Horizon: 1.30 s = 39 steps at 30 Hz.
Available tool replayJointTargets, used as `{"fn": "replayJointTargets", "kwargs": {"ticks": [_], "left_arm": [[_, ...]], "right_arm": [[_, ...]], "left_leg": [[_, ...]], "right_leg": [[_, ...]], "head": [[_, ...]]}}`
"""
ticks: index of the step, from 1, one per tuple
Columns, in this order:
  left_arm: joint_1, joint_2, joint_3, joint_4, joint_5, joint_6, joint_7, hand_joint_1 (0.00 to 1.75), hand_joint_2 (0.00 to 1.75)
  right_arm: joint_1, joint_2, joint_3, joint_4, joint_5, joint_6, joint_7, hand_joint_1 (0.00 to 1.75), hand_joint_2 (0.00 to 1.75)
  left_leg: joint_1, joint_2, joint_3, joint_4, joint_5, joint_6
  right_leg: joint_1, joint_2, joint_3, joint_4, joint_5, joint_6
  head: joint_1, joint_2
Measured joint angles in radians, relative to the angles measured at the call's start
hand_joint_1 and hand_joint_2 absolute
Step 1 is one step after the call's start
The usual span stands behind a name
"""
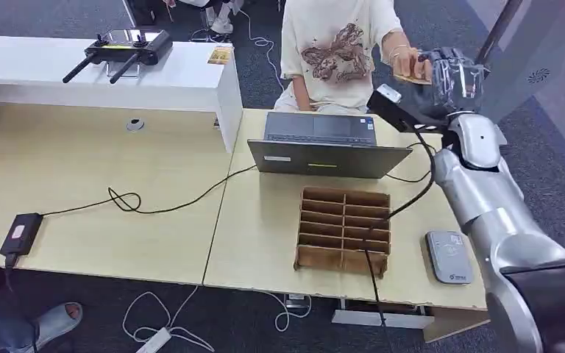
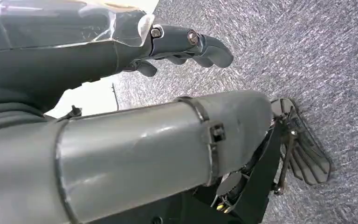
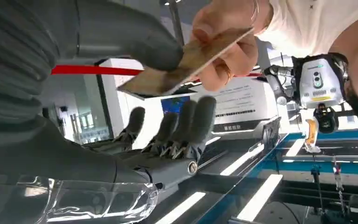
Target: Pass the card to the sensor for recognition and then transmit it.
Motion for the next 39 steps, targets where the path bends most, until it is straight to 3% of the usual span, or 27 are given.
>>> {"fn": "replayJointTargets", "kwargs": {"ticks": [8, 19, 25, 31, 39], "left_arm": [[0.0, 0.0, 0.0, 0.0, -0.005, 0.003, 0.006, 0.0, 0.0], [0.0, 0.0, -0.011, 0.0, -0.012, 0.003, 0.022, 0.0, 0.0], [0.0, 0.0, -0.011, 0.0, -0.001, 0.007, 0.022, 0.0, 0.0], [0.0, -0.002, -0.011, 0.0, 0.019, 0.013, 0.011, 0.0, 0.0], [0.002, -0.002, -0.011, 0.0, 0.019, 0.005, 0.013, 0.0, 0.0]], "right_arm": [[0.024, -0.019, -0.043, -0.037, 0.0, -0.021, -0.018, 1.75, 1.75], [0.14, -0.024, -0.116, -0.175, 0.039, -0.019, 0.006, 1.75, 1.75], [0.146, -0.024, -0.15, -0.207, -0.004, 0.015, -0.065, 1.75, 1.75], [0.154, -0.008, -0.229, -0.265, -0.305, 0.165, -0.196, 1.75, 1.75], [0.302, -0.002, -0.369, -0.535, -0.779, 0.502, -0.149, 1.75, 1.75]], "left_leg": [[0.0, 0.0, 0.0, 0.0, 0.0, 0.0], [0.0, 0.0, 0.0, 0.0, 0.0, 0.0], [0.0, 0.0, 0.0, 0.0, 0.0, 0.0], [0.0, 0.0, -0.001, 0.0, 0.0, 0.0], [0.0, -0.002, -0.001, 0.0, 0.0, 0.0]], "right_leg": [[0.0, 0.0, 0.0, 0.0, 0.0, 0.0], [0.0, 0.0, 0.0, 0.0, 0.0, 0.0], [0.0, 0.0, 0.0, 0.0, 0.0, 0.0], [0.0, 0.0, 0.0, 0.0, 0.0, 0.0], [0.0, -0.002, 0.0, 0.0, 0.0, 0.0]], "head": [[0.0, 0.0], [0.0, 0.0], [0.0, 0.0], [0.0, 0.0], [0.0, 0.0]]}}
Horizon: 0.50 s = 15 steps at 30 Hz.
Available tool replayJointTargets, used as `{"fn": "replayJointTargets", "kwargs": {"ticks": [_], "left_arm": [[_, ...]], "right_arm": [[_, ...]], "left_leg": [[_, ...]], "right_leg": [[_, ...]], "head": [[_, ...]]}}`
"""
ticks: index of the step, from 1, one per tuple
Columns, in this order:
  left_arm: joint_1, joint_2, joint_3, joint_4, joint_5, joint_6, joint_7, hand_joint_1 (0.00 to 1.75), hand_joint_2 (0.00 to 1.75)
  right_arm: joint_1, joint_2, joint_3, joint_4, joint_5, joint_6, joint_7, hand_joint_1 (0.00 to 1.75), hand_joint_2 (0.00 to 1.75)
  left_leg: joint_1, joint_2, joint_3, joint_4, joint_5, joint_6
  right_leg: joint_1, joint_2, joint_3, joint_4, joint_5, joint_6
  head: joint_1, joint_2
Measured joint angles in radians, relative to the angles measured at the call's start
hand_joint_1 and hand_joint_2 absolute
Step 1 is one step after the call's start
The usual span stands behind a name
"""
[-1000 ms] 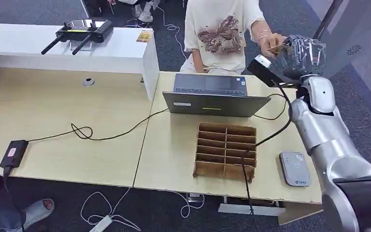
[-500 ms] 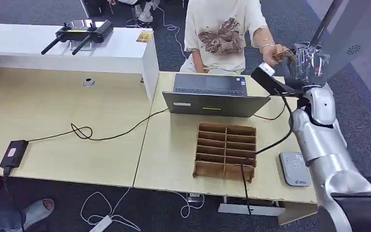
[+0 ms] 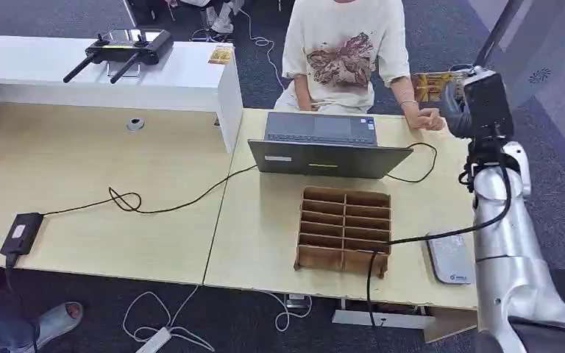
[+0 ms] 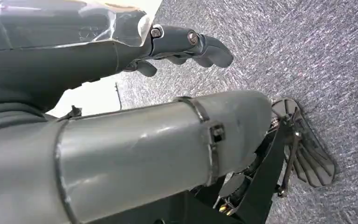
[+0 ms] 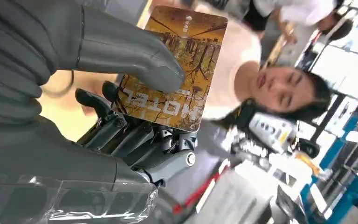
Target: Pass the card to the sensor for recognition and then transmit it.
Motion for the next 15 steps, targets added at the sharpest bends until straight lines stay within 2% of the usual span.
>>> {"fn": "replayJointTargets", "kwargs": {"ticks": [5, 10, 11, 13, 15], "left_arm": [[0.003, 0.0, 0.0, 0.0, 0.0, -0.003, 0.005, 0.0, 0.0], [0.005, 0.0, 0.0, 0.0, 0.0, -0.008, 0.007, 0.0, 0.0], [0.005, 0.0, 0.0, 0.0, 0.001, -0.009, 0.007, 0.0, 0.0], [0.006, -0.002, 0.0, 0.0, 0.007, -0.009, 0.006, 0.0, 0.0], [0.01, -0.003, 0.0, 0.0, 0.015, -0.007, 0.002, 0.0, 0.0]], "right_arm": [[0.095, -0.031, -0.085, -0.135, -0.193, 0.14, 0.035, 1.75, 1.75], [0.167, -0.08, -0.136, -0.22, -0.263, 0.221, 0.062, 1.75, 1.75], [0.171, -0.1, -0.138, -0.219, -0.28, 0.244, 0.07, 1.75, 1.75], [0.154, -0.185, -0.135, -0.176, -0.339, 0.314, 0.076, 1.75, 1.75], [0.087, -0.267, -0.111, -0.086, -0.388, 0.377, 0.073, 1.75, 1.75]], "left_leg": [[0.0, -0.001, 0.0, 0.0, 0.0, 0.0], [0.0, 0.0, 0.0, 0.0, 0.0, 0.001], [0.0, 0.0, 0.0, 0.0, 0.0, 0.001], [-0.001, -0.003, -0.002, 0.0, 0.0, 0.001], [-0.002, -0.005, -0.005, 0.0, 0.001, 0.003]], "right_leg": [[0.0, -0.001, 0.0, -0.001, 0.0, 0.0], [0.0, 0.0, 0.0, -0.001, 0.0, 0.0], [0.0, 0.0, 0.0, -0.001, 0.0, 0.0], [-0.001, -0.004, 0.0, -0.001, 0.0, 0.001], [-0.003, -0.005, -0.001, 0.0, 0.001, 0.002]], "head": [[0.0, 0.0], [0.0, 0.0], [0.0, 0.0], [0.0, 0.0], [0.0, 0.0]]}}
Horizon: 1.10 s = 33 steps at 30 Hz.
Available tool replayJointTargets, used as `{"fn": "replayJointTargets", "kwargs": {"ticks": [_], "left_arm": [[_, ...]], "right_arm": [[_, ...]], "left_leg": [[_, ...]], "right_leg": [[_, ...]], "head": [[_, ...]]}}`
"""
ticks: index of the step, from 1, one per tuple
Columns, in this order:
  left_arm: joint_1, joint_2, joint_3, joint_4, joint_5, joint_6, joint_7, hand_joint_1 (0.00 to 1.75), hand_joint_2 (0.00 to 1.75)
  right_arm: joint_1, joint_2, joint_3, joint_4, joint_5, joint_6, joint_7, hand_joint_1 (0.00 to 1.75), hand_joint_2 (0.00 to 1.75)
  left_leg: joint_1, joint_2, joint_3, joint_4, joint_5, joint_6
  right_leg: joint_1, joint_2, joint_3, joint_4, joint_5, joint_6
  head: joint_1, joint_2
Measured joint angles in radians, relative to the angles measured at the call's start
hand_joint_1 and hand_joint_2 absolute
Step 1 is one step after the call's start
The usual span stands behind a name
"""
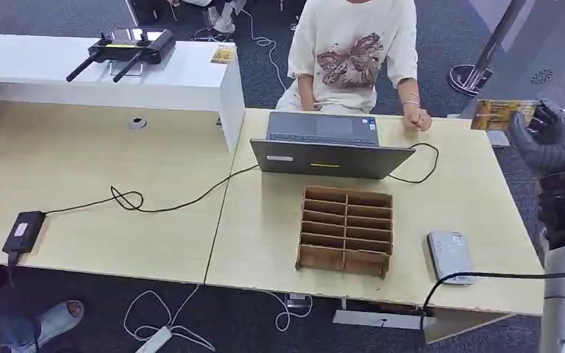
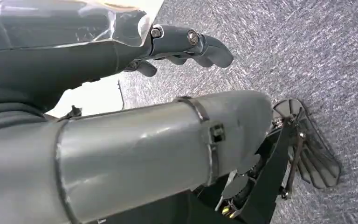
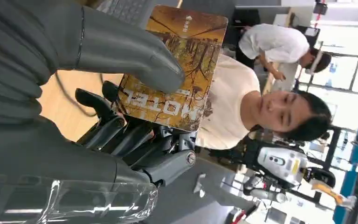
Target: Pass the card to the sensor for recognition and then transmit it.
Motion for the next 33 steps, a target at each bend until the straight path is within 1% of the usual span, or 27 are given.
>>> {"fn": "replayJointTargets", "kwargs": {"ticks": [1, 3, 5, 7, 11, 13, 16, 19, 22, 25, 28, 33], "left_arm": [[0.001, 0.0, 0.0, 0.0, 0.002, 0.002, -0.003, 0.0, 0.0], [-0.001, 0.0, 0.001, 0.0, 0.008, 0.001, -0.007, 0.0, 0.0], [-0.001, -0.002, 0.003, 0.0, 0.016, -0.008, -0.01, 0.0, 0.0], [0.001, -0.005, 0.006, 0.0, 0.019, -0.012, -0.012, 0.0, 0.0], [0.0, -0.007, 0.013, 0.0, 0.019, -0.013, -0.011, 0.0, 0.0], [0.0, -0.007, 0.014, 0.0, 0.019, -0.013, -0.01, 0.0, 0.0], [0.0, -0.007, 0.015, 0.0, 0.021, -0.01, -0.007, 0.0, 0.0], [-0.001, -0.008, 0.017, 0.0, 0.024, -0.004, -0.007, 0.0, 0.0], [-0.001, -0.009, 0.018, 0.0, 0.027, -0.004, -0.007, 0.0, 0.0], [-0.001, -0.01, 0.019, 0.0, 0.027, -0.004, -0.007, 0.0, 0.0], [-0.001, -0.01, 0.019, 0.0, 0.026, -0.005, -0.005, 0.0, 0.0], [-0.001, -0.01, 0.019, 0.0, 0.027, -0.007, -0.005, 0.0, 0.0]], "right_arm": [[-0.042, -0.045, 0.025, 0.061, -0.02, 0.03, -0.006, 1.75, 1.75], [-0.104, -0.114, 0.076, 0.149, -0.044, 0.069, -0.015, 1.75, 1.75], [-0.113, -0.175, 0.122, 0.206, -0.071, 0.098, -0.024, 1.75, 1.75], [-0.084, -0.217, 0.151, 0.226, -0.097, 0.094, -0.03, 1.75, 1.75], [-0.037, -0.272, 0.194, 0.245, -0.106, 0.093, -0.012, 1.75, 1.75], [-0.032, -0.289, 0.207, 0.254, -0.109, 0.096, -0.005, 1.75, 1.75], [-0.033, -0.31, 0.234, 0.267, -0.11, 0.131, 0.015, 1.75, 1.75], [-0.042, -0.321, 0.27, 0.301, -0.112, 0.157, 0.005, 1.75, 1.75], [-0.045, -0.324, 0.298, 0.329, -0.128, 0.16, -0.012, 1.75, 1.75], [-0.031, -0.325, 0.324, 0.349, -0.153, 0.16, -0.016, 1.75, 1.75], [0.001, -0.33, 0.343, 0.352, -0.184, 0.166, -0.001, 1.75, 1.75], [0.03, -0.345, 0.374, 0.353, -0.199, 0.167, 0.024, 1.75, 1.75]], "left_leg": [[-0.001, 0.001, 0.0, 0.0, 0.0, 0.0], [0.0, 0.0, 0.001, 0.0, 0.0, 0.0], [0.0, -0.002, 0.001, 0.001, 0.0, 0.0], [0.0, -0.004, 0.0, 0.001, 0.0, 0.0], [0.0, -0.001, 0.0, 0.001, -0.001, 0.001], [0.0, 0.0, 0.0, 0.0, -0.001, 0.001], [0.0, 0.0, 0.0, 0.0, -0.001, 0.001], [0.0, 0.001, 0.0, 0.0, -0.001, 0.001], [0.0, 0.001, 0.0, 0.0, -0.001, 0.001], [0.0, 0.001, 0.001, 0.0, -0.001, 0.001], [0.0, 0.001, 0.0, 0.0, -0.001, 0.001], [0.0, 0.001, 0.0, 0.0, -0.001, 0.001]], "right_leg": [[-0.001, 0.001, -0.001, 0.0, 0.001, 0.001], [-0.001, 0.001, 0.0, -0.001, 0.001, 0.001], [0.0, -0.002, 0.001, -0.002, 0.0, 0.002], [0.0, -0.003, 0.001, -0.002, 0.0, 0.002], [0.0, 0.0, 0.0, -0.001, 0.0, 0.002], [0.0, 0.001, -0.001, -0.001, 0.0, 0.002], [0.0, 0.002, -0.001, -0.001, 0.0, 0.002], [0.0, 0.002, -0.001, -0.001, 0.0, 0.002], [0.0, 0.002, -0.001, -0.001, 0.0, 0.002], [0.0, 0.002, -0.001, -0.001, 0.0, 0.002], [0.0, 0.001, -0.001, -0.001, 0.0, 0.002], [0.0, 0.002, -0.001, -0.001, 0.0, 0.002]], "head": [[0.0, 0.0], [0.0, 0.0], [0.0, 0.0], [0.0, 0.0], [0.0, 0.0], [0.0, 0.0], [0.0, 0.0], [0.0, 0.0], [0.0, 0.0], [0.0, 0.0], [0.0, 0.0], [0.0, 0.0]]}}
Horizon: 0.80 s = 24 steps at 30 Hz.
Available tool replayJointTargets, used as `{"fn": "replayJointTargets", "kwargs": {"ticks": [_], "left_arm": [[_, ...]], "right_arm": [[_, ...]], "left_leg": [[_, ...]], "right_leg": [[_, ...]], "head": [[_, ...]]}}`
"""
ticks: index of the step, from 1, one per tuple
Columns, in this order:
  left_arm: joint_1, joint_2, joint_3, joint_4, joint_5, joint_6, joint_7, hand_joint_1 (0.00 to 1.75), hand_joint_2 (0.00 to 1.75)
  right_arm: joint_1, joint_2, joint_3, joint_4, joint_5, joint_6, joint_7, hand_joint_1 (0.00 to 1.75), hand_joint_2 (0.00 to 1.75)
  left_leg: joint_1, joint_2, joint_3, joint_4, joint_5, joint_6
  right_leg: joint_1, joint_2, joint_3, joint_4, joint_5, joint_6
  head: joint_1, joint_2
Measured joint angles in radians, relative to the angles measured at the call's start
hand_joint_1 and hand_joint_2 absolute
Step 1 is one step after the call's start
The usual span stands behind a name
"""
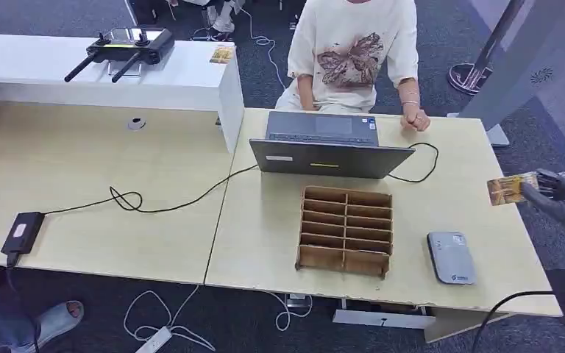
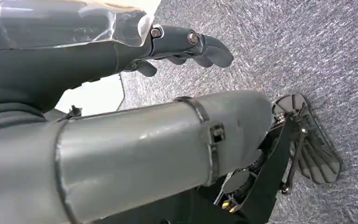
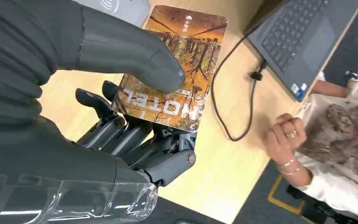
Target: Pass the card to the sensor for recognition and then transmit it.
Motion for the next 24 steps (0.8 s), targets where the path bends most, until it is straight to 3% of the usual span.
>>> {"fn": "replayJointTargets", "kwargs": {"ticks": [16, 24], "left_arm": [[0.002, 0.0, 0.002, 0.0, 0.003, 0.0, 0.0, 0.0, 0.0], [0.001, -0.001, 0.002, 0.0, 0.004, 0.003, 0.001, 0.0, 0.0]], "right_arm": [[0.053, -0.037, 0.082, 0.013, -0.001, 0.018, 0.002, 1.75, 1.75], [0.005, -0.032, 0.187, 0.067, 0.081, -0.01, -0.01, 1.75, 1.75]], "left_leg": [[0.0, 0.0, 0.0, 0.0, 0.0, 0.0], [0.0, 0.0, 0.0, 0.0, 0.0, 0.0]], "right_leg": [[0.0, 0.0, 0.0, 0.0, 0.0, 0.0], [0.0, 0.0, 0.0, 0.0, 0.0, 0.0]], "head": [[0.0, 0.0], [0.0, 0.0]]}}
